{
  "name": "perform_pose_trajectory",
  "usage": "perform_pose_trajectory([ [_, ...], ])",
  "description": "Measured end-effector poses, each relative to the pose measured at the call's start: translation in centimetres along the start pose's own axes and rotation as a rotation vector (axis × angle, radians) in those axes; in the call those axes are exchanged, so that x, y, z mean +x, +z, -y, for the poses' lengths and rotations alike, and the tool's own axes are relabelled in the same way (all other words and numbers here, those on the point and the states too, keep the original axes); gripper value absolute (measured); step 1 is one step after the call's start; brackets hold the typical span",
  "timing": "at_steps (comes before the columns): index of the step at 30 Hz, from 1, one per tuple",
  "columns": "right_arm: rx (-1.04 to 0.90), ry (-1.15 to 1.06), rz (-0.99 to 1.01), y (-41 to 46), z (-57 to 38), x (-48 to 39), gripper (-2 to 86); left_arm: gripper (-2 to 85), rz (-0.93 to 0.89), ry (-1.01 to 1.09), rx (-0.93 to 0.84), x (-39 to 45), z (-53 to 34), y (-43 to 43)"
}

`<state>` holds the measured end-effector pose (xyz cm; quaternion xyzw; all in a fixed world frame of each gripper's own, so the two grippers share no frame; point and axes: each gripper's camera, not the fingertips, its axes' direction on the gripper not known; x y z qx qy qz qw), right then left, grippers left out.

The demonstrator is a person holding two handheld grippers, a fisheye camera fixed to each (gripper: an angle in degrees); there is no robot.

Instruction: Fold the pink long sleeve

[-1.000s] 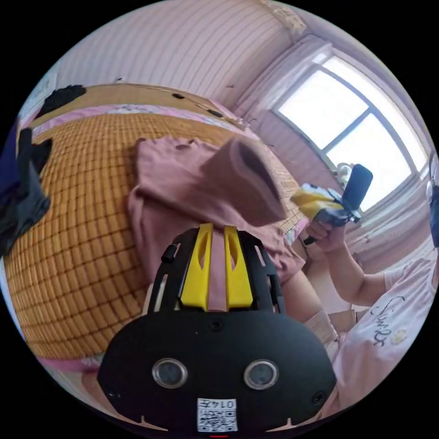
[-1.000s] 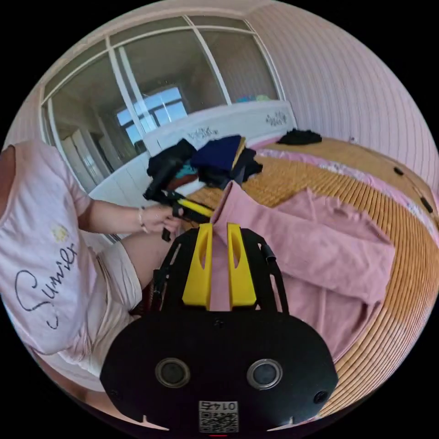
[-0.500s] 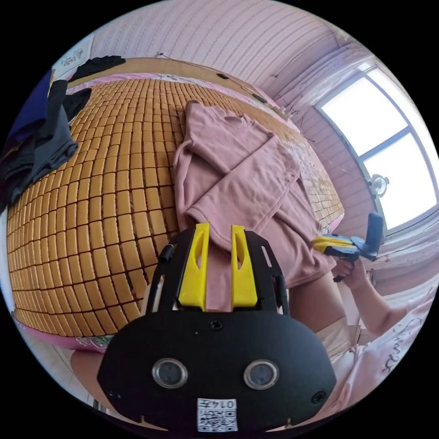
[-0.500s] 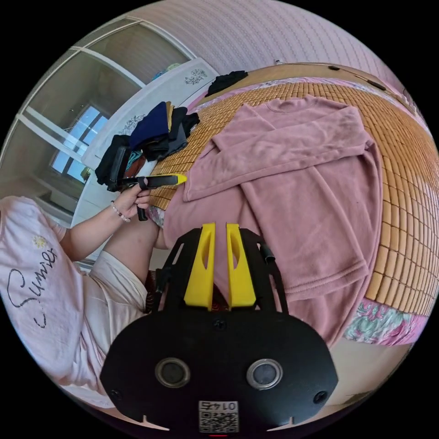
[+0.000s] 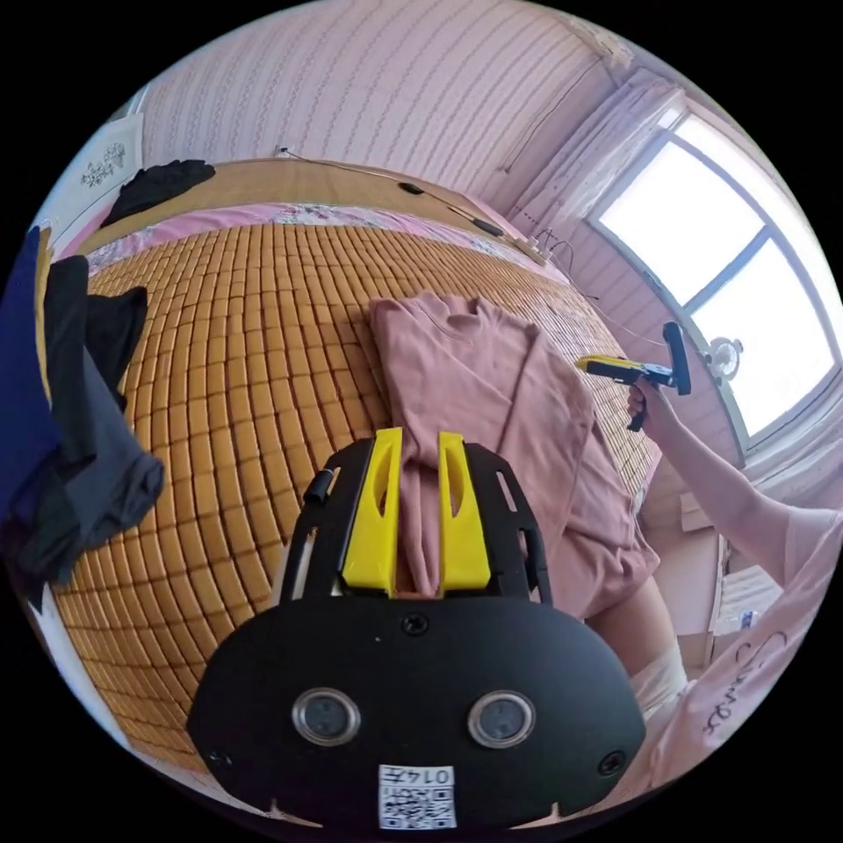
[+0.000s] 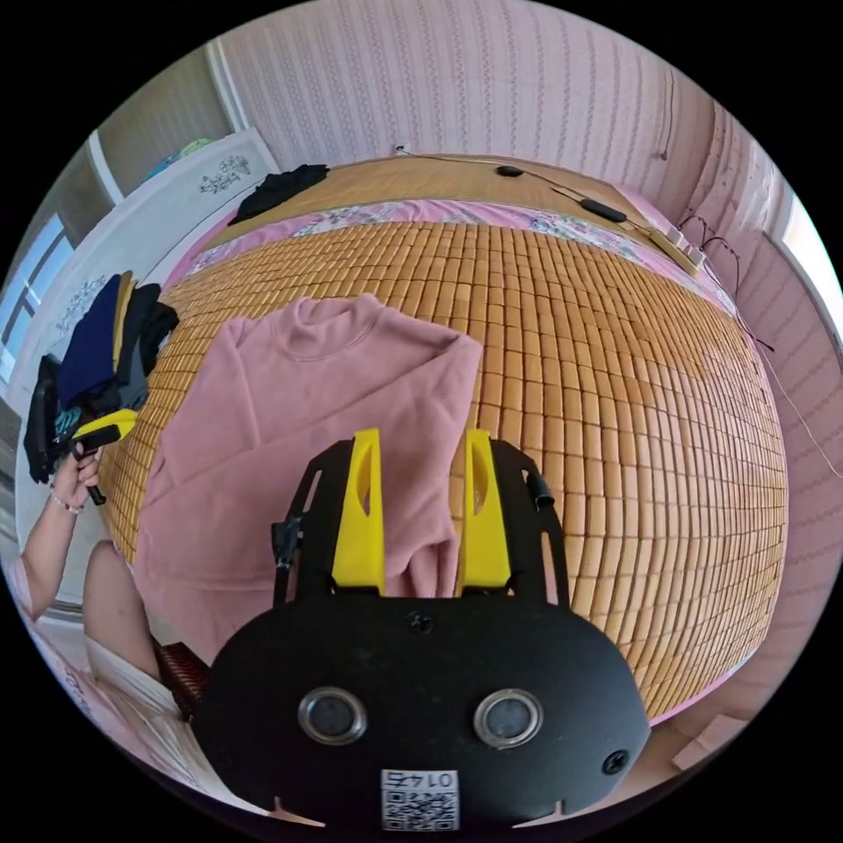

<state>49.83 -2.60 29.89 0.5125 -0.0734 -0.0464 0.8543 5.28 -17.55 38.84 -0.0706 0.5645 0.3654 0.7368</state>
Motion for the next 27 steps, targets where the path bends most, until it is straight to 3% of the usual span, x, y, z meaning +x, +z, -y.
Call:
perform_pose_trajectory([
  [6, -0.103, 0.141, 0.052, 4.3, 5.4, 3.3, 12.1, 10.8, -0.094, -0.156, 0.025, -5.1, 9.6, 5.2],
  [10, -0.137, 0.232, 0.244, 4.4, 6.3, 6.0, 6.1, 5.4, -0.189, -0.267, -0.158, -7.6, 12.2, 9.9],
  [13, -0.063, 0.196, 0.184, 1.9, 7.0, 6.6, 3.5, 2.2, -0.153, -0.225, -0.164, -7.3, 13.3, 8.9],
  [20, 0.189, 0.190, 0.163, -6.8, 8.4, 8.1, 2.1, -0.1, -0.211, -0.127, 0.138, -4.3, 15.6, 0.4],
  [27, 0.345, 0.142, 0.268, -12.4, 6.4, 8.3, 2.4, 0.0, -0.232, 0.014, 0.261, -0.7, 15.3, -5.7],
])
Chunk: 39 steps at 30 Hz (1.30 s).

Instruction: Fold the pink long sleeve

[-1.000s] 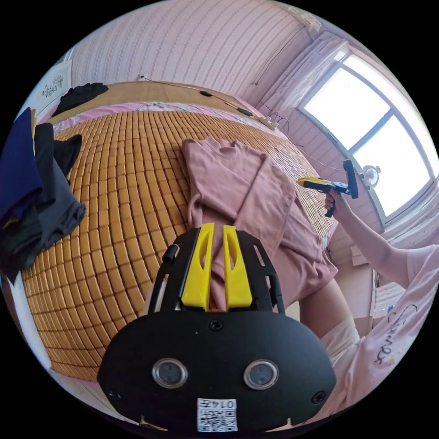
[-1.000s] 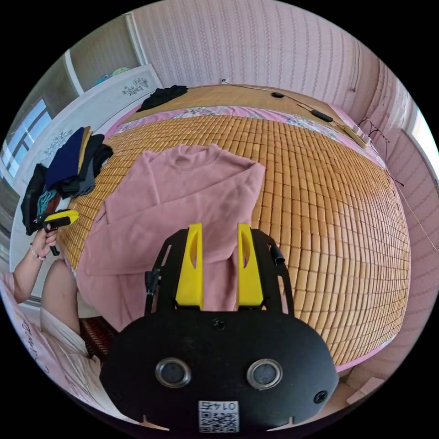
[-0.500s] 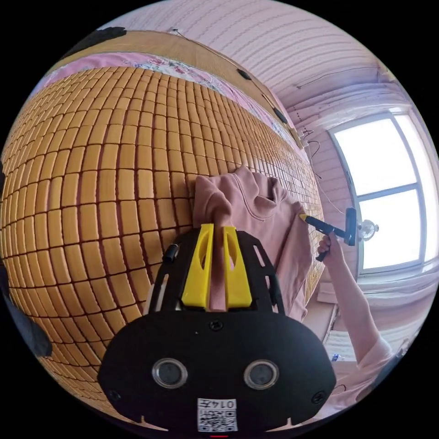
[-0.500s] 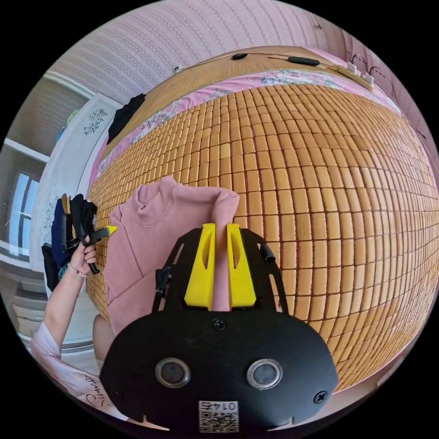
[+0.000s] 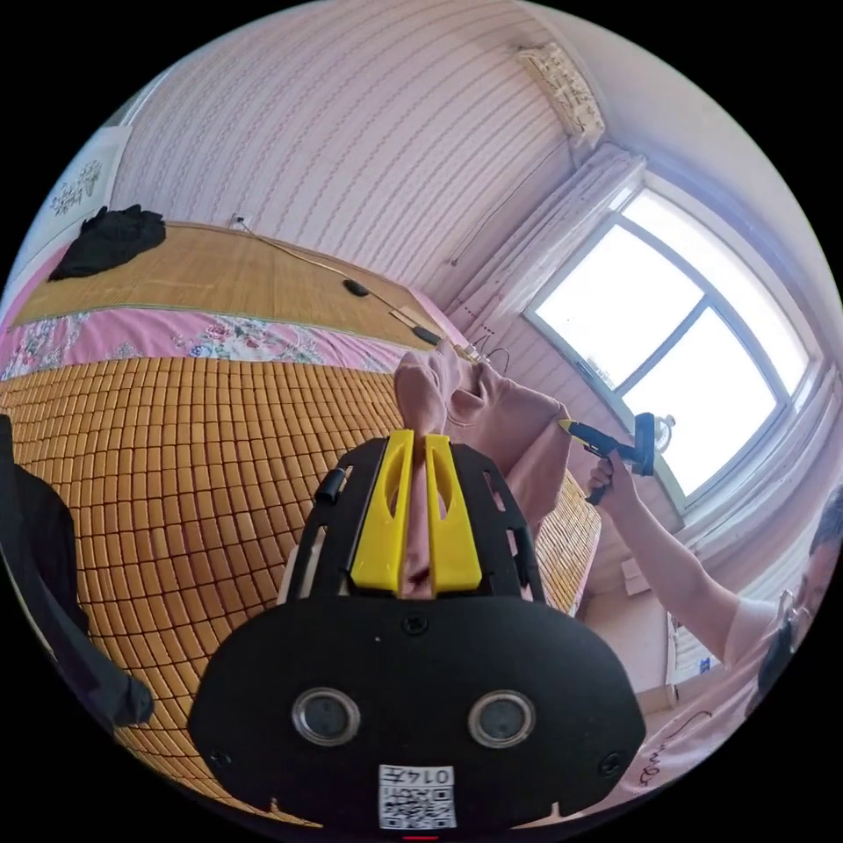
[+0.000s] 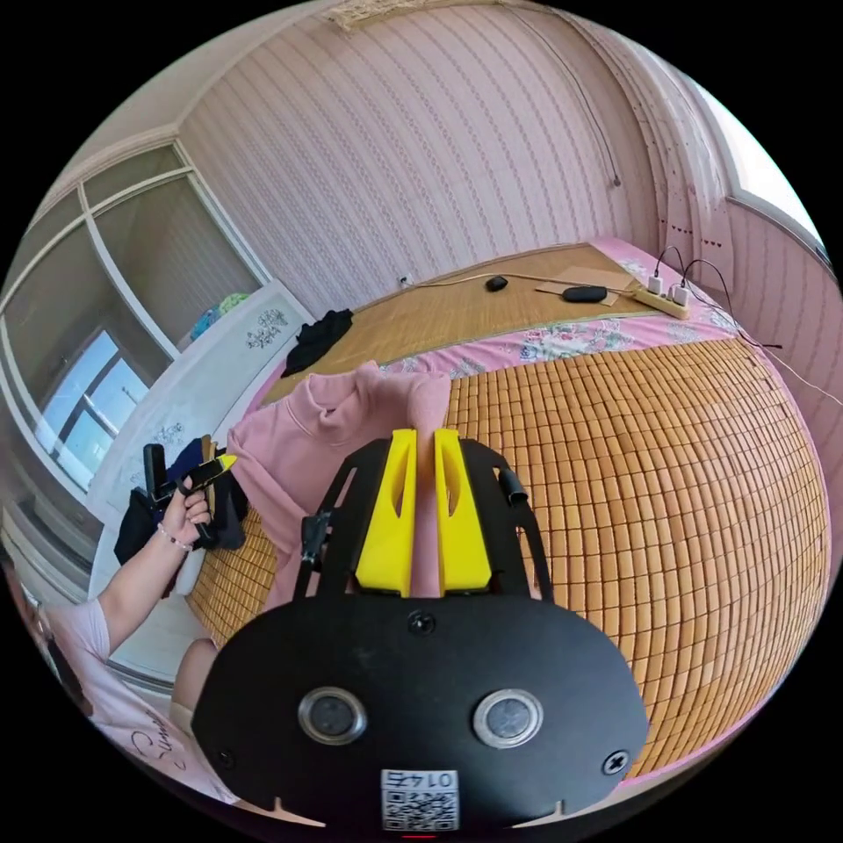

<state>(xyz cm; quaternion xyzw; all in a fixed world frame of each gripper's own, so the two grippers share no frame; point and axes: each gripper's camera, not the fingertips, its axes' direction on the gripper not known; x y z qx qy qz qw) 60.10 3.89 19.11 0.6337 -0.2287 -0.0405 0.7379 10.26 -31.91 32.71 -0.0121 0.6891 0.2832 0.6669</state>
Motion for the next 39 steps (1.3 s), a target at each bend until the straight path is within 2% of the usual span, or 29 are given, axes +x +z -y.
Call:
perform_pose_trajectory([
  [6, -0.145, -0.196, 0.025, -3.4, -11.1, -1.1, 2.6, 0.3, -0.076, 0.214, -0.255, 3.5, -9.2, -3.0],
  [10, -0.470, -0.138, -0.112, -1.6, -22.0, 0.2, 1.6, 0.9, 0.095, 0.259, -0.478, 4.0, -19.4, -2.2],
  [12, -0.550, -0.055, -0.200, -1.1, -25.4, 0.8, 1.0, 2.3, 0.170, 0.196, -0.553, 3.1, -22.5, -1.7],
  [14, -0.505, 0.034, -0.158, -2.1, -27.5, 0.8, 1.9, 3.4, 0.146, 0.093, -0.545, 2.4, -24.4, -2.5],
  [19, -0.312, 0.168, -0.037, -3.2, -27.0, -0.1, 10.6, 6.2, 0.116, 0.033, -0.442, 4.5, -24.6, -3.7],
  [22, -0.313, 0.224, -0.059, -0.5, -25.8, -0.7, 13.0, 9.6, 0.099, -0.019, -0.428, 5.5, -24.6, -1.5],
  [26, -0.355, 0.266, -0.066, 2.9, -24.9, -1.0, 7.1, 5.1, 0.092, -0.108, -0.591, 4.5, -25.8, 3.4],
  [29, -0.274, 0.215, -0.070, 0.9, -23.8, -2.6, 4.2, 3.7, 0.024, -0.116, -0.508, 5.3, -25.1, 1.3],
  [33, -0.363, 0.219, -0.064, 1.4, -23.5, -3.1, 3.2, 3.4, -0.022, -0.134, -0.479, 6.0, -25.4, -0.5],
  [35, -0.484, 0.254, -0.078, 4.4, -24.3, -2.5, 3.2, 3.4, 0.043, -0.119, -0.565, 5.6, -27.1, 1.4],
  [37, -0.511, 0.228, -0.125, 6.1, -24.7, -3.0, 3.4, 3.6, 0.093, -0.089, -0.658, 5.6, -28.9, 3.7],
  [39, -0.500, 0.183, -0.145, 6.7, -24.4, -4.1, 3.9, 3.8, 0.105, -0.040, -0.622, 6.4, -29.6, 4.1],
])
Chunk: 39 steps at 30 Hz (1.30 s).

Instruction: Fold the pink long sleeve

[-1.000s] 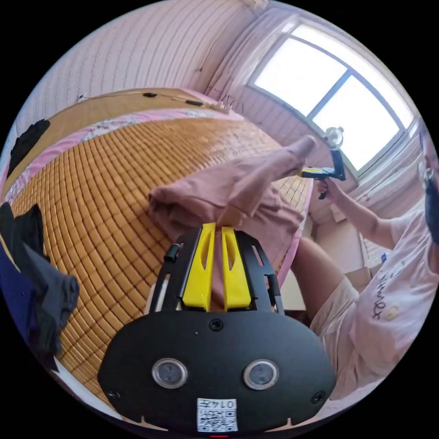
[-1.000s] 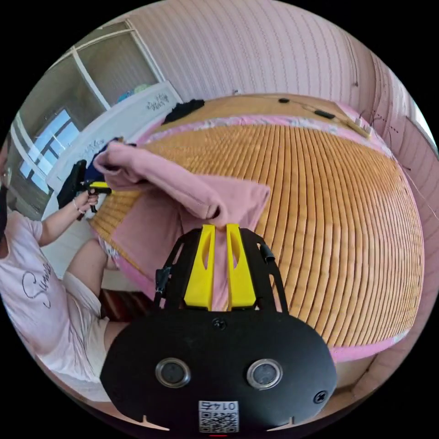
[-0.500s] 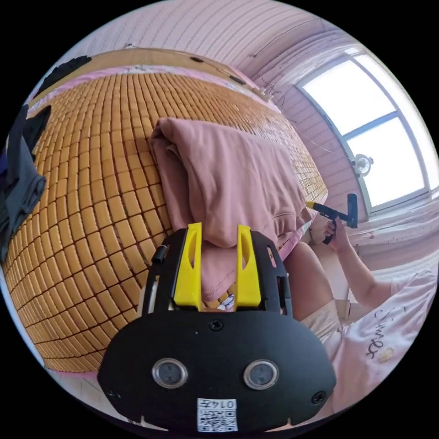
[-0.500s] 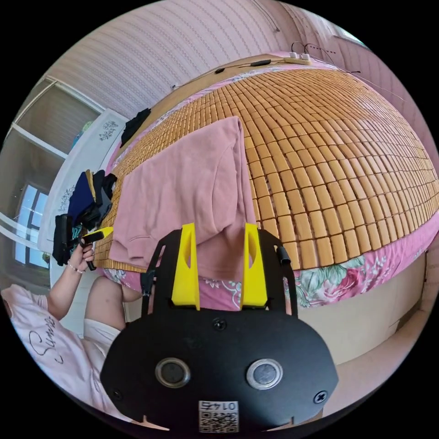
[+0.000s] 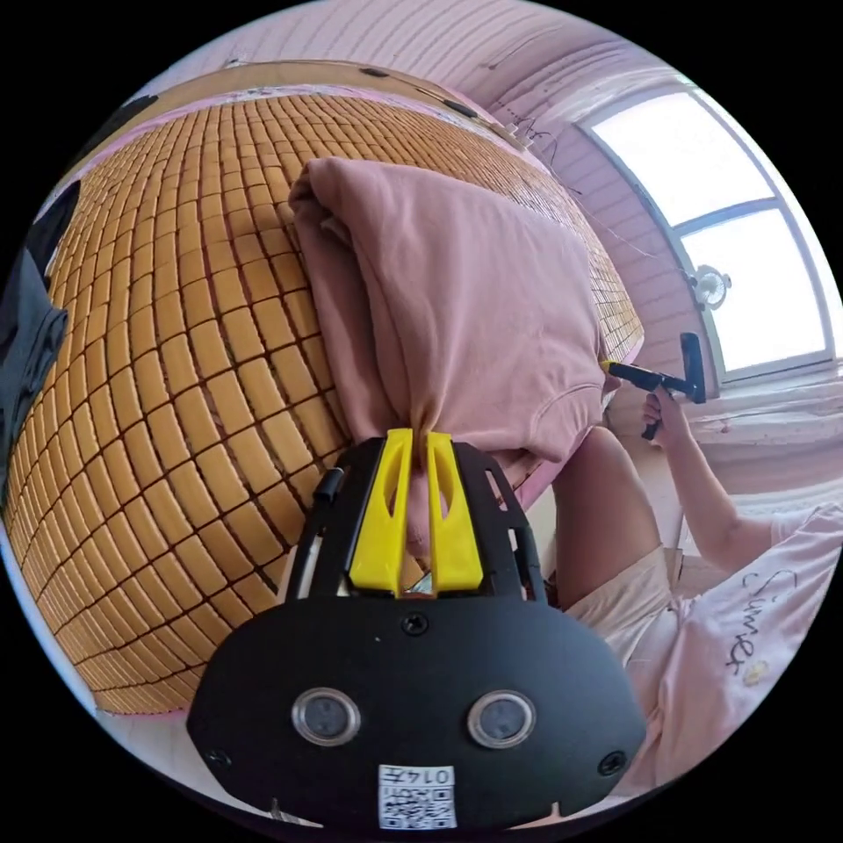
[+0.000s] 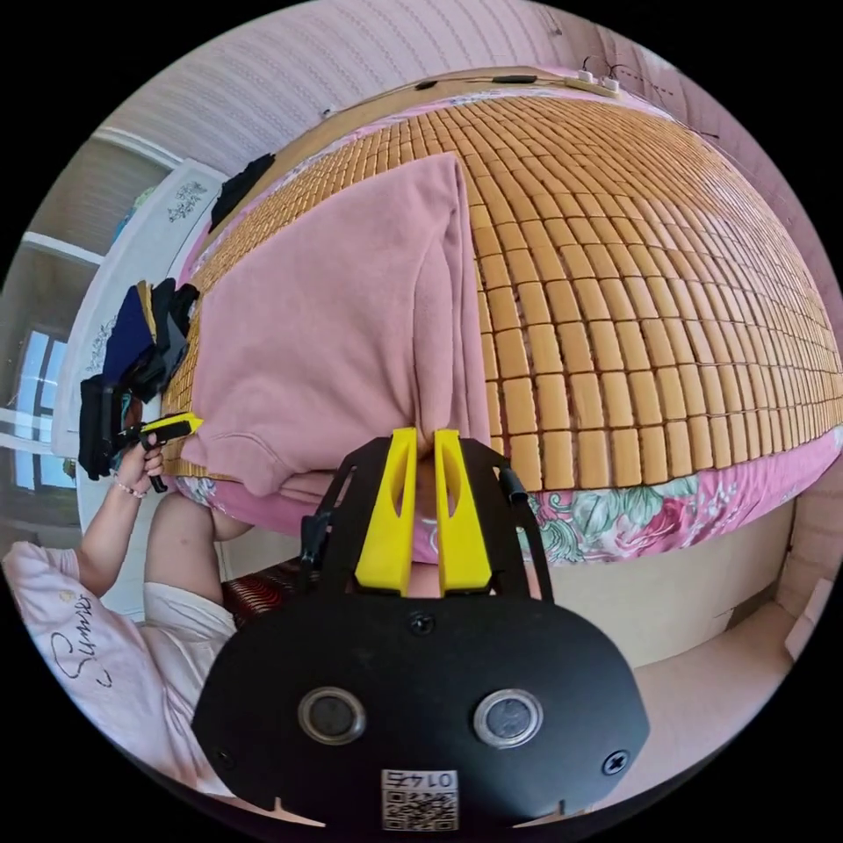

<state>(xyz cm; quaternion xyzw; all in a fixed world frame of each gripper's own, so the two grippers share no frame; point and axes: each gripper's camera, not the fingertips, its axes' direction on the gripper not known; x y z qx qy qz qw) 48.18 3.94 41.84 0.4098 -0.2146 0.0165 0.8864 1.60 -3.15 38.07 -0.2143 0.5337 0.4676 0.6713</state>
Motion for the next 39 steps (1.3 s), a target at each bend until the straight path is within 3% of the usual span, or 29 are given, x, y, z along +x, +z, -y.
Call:
perform_pose_trajectory([
  [6, 0.013, -0.048, -0.194, -1.0, 0.4, -3.4, 8.1, 9.3, 0.223, 0.078, 0.021, 4.5, -2.0, -0.8],
  [8, 0.046, -0.107, -0.410, -1.8, 0.9, -6.3, 4.7, 8.1, 0.326, 0.179, 0.095, 7.2, -3.7, -1.9],
  [10, 0.103, -0.220, -0.486, -1.7, 2.3, -10.0, 1.2, 6.9, 0.340, 0.273, 0.163, 9.3, -4.3, -2.1],
  [14, 0.117, -0.579, -0.399, 1.5, 8.4, -20.2, -0.7, 2.0, 0.206, 0.430, 0.203, 14.4, -2.5, 1.1],
  [17, 0.035, -0.679, -0.386, 4.7, 13.6, -25.2, -0.9, -0.4, 0.139, 0.539, 0.168, 18.3, -1.8, 5.7],
  [18, 0.002, -0.685, -0.379, 5.6, 14.5, -25.8, -0.9, -0.6, 0.157, 0.551, 0.154, 18.8, -1.8, 6.8],
  [20, -0.311, -0.689, -0.392, 11.9, 17.1, -26.3, -0.9, -0.9, 0.194, 0.555, 0.025, 19.4, -2.1, 11.2],
  [21, -0.348, -0.681, -0.393, 13.1, 17.3, -26.2, -0.9, -0.9, 0.186, 0.548, 0.002, 19.3, -2.3, 12.0],
  [22, -0.279, -0.693, -0.362, 12.9, 17.5, -26.6, -0.9, -0.9, 0.161, 0.552, 0.082, 19.1, -3.2, 11.9],
  [25, -0.342, -0.744, -0.360, 13.3, 18.4, -27.4, -0.9, -1.0, 0.162, 0.558, 0.151, 19.1, -4.9, 12.5],
  [27, -0.385, -0.778, -0.356, 12.7, 19.3, -28.1, -0.9, -1.0, 0.188, 0.577, 0.144, 19.7, -5.2, 12.9],
  [31, -0.230, -0.783, -0.429, 10.1, 22.2, -30.1, -0.7, -1.0, 0.191, 0.589, 0.121, 20.3, -5.5, 13.8],
  [39, -0.448, -0.752, -0.500, 16.2, 26.1, -29.7, -0.6, -1.0, 0.144, 0.584, 0.129, 20.1, -6.4, 15.0],
])
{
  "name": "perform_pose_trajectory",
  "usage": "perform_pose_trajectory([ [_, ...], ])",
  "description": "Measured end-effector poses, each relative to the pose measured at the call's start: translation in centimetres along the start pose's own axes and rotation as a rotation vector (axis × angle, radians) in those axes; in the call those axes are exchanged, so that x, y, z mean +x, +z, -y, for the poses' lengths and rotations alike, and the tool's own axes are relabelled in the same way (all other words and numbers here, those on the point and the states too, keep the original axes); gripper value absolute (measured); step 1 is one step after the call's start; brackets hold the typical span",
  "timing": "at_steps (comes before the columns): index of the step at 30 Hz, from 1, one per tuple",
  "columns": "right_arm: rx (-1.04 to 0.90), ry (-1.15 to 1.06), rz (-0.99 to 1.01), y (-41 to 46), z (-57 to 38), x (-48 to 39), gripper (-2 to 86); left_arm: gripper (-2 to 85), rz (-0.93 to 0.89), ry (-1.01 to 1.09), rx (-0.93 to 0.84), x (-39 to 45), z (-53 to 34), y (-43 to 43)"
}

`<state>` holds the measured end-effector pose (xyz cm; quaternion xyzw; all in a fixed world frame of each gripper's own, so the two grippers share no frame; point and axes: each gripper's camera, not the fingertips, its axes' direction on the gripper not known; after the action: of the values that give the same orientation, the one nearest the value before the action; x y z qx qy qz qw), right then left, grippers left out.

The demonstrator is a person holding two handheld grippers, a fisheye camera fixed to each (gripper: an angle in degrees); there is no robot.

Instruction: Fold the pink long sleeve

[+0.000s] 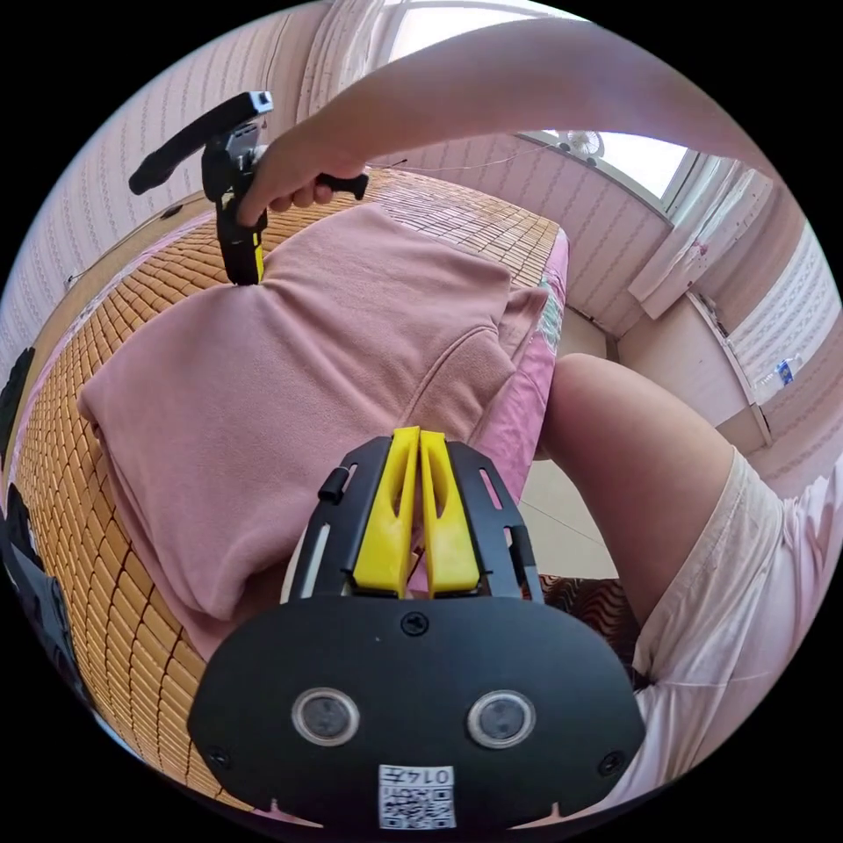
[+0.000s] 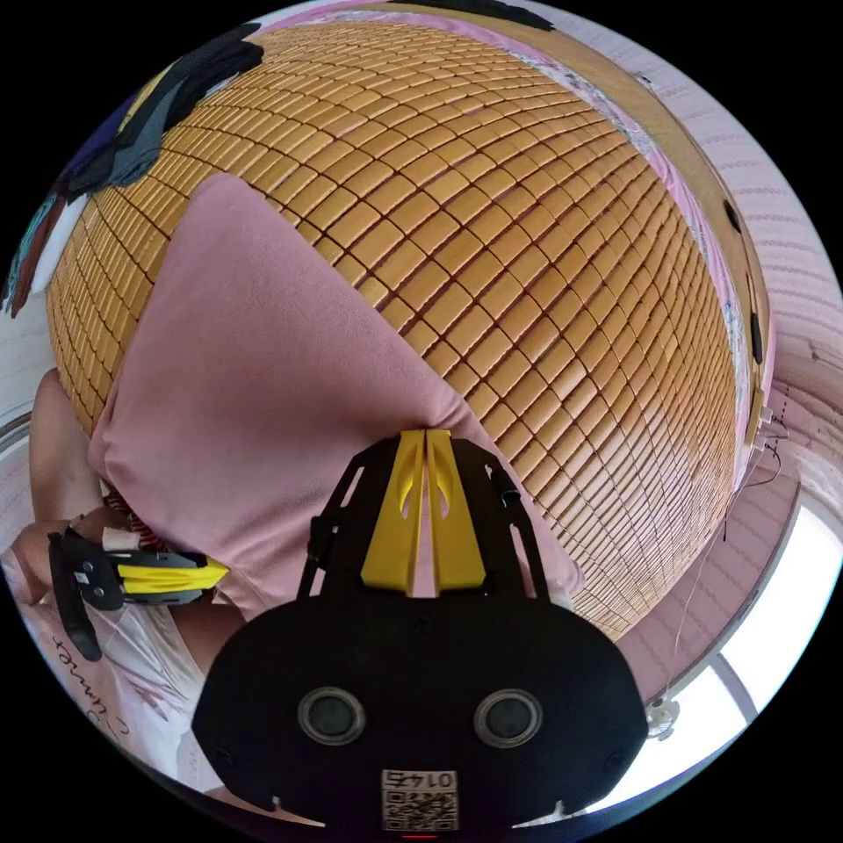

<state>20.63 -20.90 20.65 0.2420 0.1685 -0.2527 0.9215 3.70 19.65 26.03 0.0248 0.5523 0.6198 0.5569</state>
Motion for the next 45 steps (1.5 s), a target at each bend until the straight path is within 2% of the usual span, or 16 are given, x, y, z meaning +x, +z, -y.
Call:
perform_pose_trajectory([
  [3, -0.056, -0.017, 0.068, -1.1, -0.1, 1.1, -0.5, -1.0, 0.002, 0.000, 0.007, 0.5, -0.4, 0.3],
  [8, 0.043, 0.106, 0.053, 1.6, -1.5, 1.8, -0.5, -1.0, 0.005, -0.002, 0.019, 1.1, -1.0, 0.8],
  [12, 0.150, 0.100, 0.033, 1.4, -4.8, 1.8, -0.7, -0.9, 0.001, -0.008, 0.040, 1.5, -1.6, 1.0],
  [14, 0.365, 0.158, 0.085, 0.8, -10.6, 2.0, -0.8, -0.9, -0.004, -0.021, 0.074, 1.6, -2.3, 0.9],
  [17, 0.537, 0.325, 0.191, 2.7, -20.4, 2.2, -0.7, -0.4, -0.049, -0.041, 0.126, 2.0, -2.6, 0.1],
  [21, 0.510, 0.607, 0.140, 7.0, -31.9, 1.4, 0.2, 1.9, -0.097, 0.013, 0.234, 3.9, -2.2, -1.2],
  [23, 0.427, 0.782, 0.141, 9.8, -38.0, 0.9, 5.1, 6.3, -0.100, 0.077, 0.252, 5.6, -1.4, -1.0],
  [25, 0.431, 0.815, 0.242, 11.6, -41.1, 0.6, 10.6, 9.9, -0.100, 0.101, 0.244, 6.7, -0.4, -0.1],
  [28, 0.424, 0.832, 0.391, 14.5, -44.0, 0.7, 11.0, 13.1, -0.094, 0.138, 0.226, 8.3, 1.4, 1.4],
  [32, 0.587, 0.837, 0.534, 15.4, -47.7, 1.3, 2.5, 17.0, -0.058, 0.193, 0.204, 10.1, 4.5, 3.9],
  [34, 0.658, 0.800, 0.592, 15.2, -49.1, 1.4, 1.5, 18.1, -0.050, 0.219, 0.196, 10.9, 6.0, 4.8],
  [38, 0.715, 0.752, 0.550, 14.7, -51.6, 0.9, 0.5, 18.5, -0.035, 0.263, 0.170, 12.8, 8.8, 6.8],
  [42, 0.788, 0.655, 0.611, 14.3, -52.8, 0.4, 0.4, 16.2, -0.020, 0.239, 0.088, 13.3, 9.7, 8.2],
  [45, 0.815, 0.508, 0.549, 12.5, -53.2, -1.5, 0.9, 7.0, 0.021, 0.175, 0.063, 13.0, 9.1, 7.0],
])
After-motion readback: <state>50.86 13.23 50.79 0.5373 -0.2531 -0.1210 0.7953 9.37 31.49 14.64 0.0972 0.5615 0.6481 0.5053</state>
